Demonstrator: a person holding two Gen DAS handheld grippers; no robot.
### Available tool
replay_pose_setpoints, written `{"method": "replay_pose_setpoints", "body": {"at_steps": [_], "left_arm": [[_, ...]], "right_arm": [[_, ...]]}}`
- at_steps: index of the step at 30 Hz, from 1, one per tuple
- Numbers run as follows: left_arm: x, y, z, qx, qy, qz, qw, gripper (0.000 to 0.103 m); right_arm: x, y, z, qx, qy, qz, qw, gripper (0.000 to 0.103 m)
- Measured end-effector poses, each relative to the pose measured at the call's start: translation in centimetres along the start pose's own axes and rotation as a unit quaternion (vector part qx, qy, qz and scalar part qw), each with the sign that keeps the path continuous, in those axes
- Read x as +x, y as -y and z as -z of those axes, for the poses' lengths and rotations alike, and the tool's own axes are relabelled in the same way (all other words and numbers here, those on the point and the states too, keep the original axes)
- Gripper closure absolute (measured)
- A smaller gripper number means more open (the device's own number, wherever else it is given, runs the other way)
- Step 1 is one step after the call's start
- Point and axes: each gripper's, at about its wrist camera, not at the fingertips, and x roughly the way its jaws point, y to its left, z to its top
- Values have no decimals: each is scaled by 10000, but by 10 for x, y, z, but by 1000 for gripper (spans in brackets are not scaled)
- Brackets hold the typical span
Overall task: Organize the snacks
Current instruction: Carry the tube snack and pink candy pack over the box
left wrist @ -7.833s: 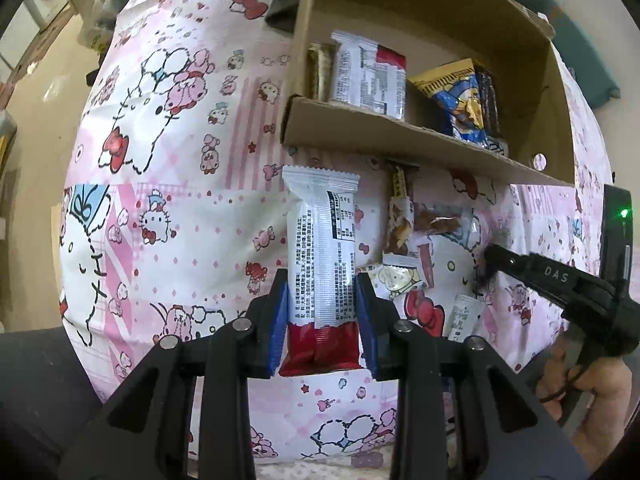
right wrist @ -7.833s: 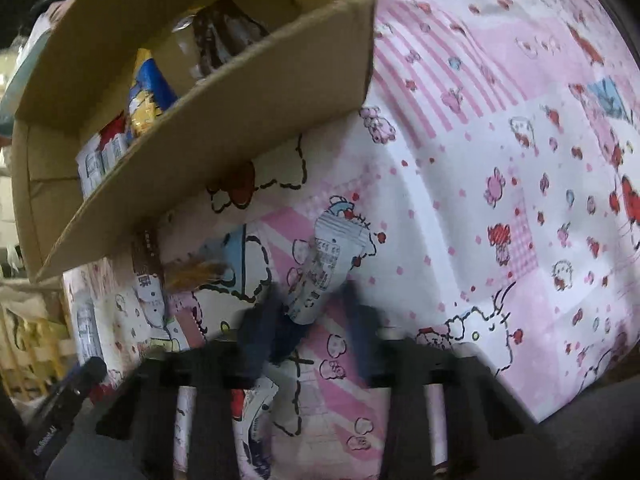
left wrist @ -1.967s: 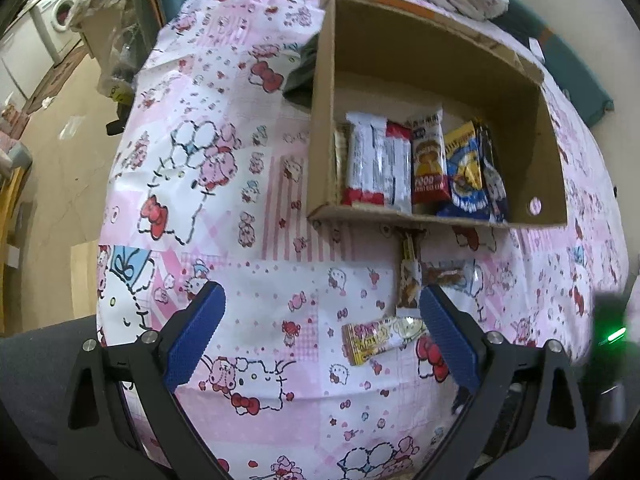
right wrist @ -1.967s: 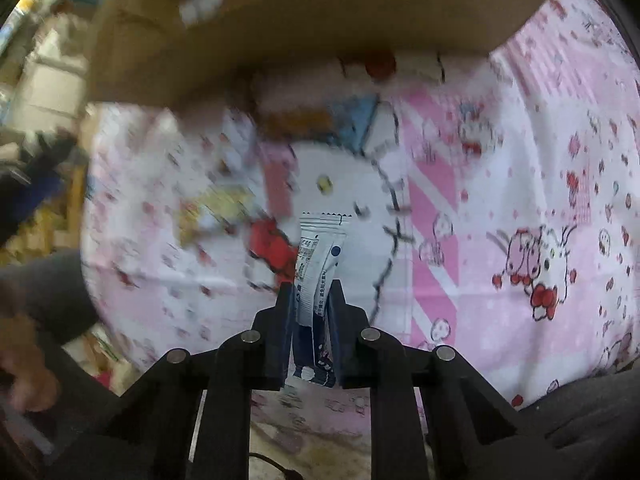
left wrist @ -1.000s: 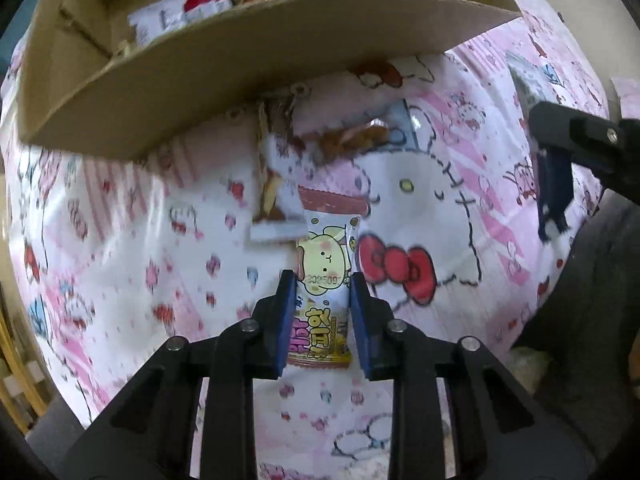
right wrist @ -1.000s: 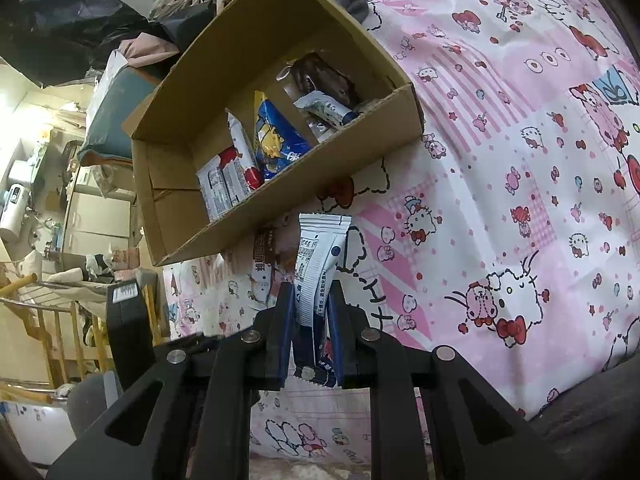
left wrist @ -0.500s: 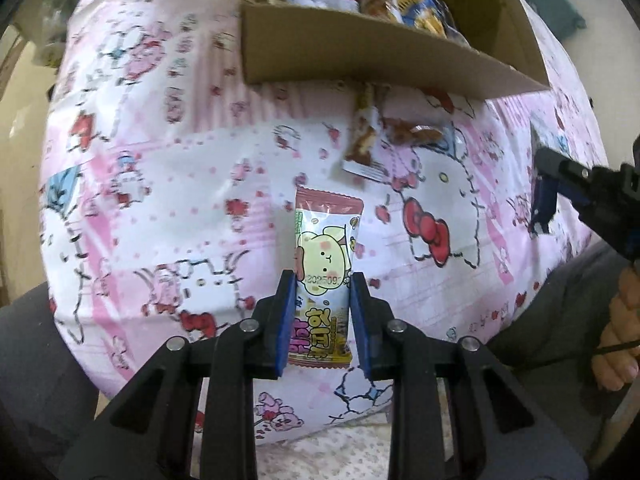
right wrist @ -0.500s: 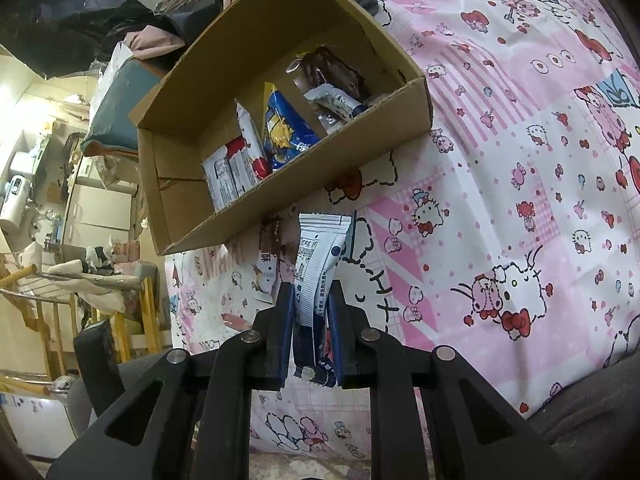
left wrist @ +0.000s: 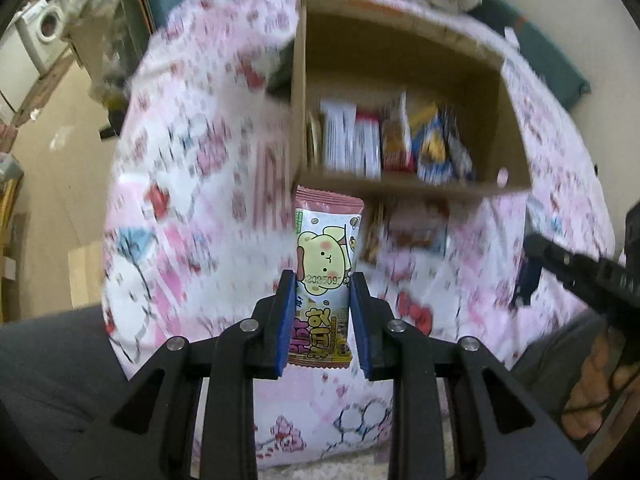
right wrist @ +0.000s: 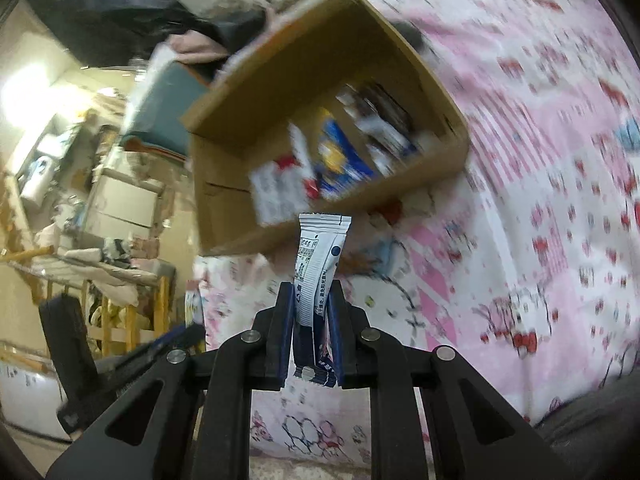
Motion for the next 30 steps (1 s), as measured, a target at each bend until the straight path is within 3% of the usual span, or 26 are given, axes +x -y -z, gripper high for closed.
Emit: {"method": "replay_pose_setpoints", "body": {"at_steps": [8,12,20,30], "left_arm": [[-20,21,-62,125,708,51,9974,80],[-20,24,-84,167,834,116,9963,80],[-2,39,-115,238,862,103,9959,80],[37,55,-142,306,777,61,9965,80]], "right_arm": [[-23,-14,-34,-372,688,-420,9961,86],[-25,-8,-54,-308,920,-582,9936,86],[-15,-3,-99,-369,1146,-413,9919,86],[11,8,-128,-330,1046,-249,9937,86]]}}
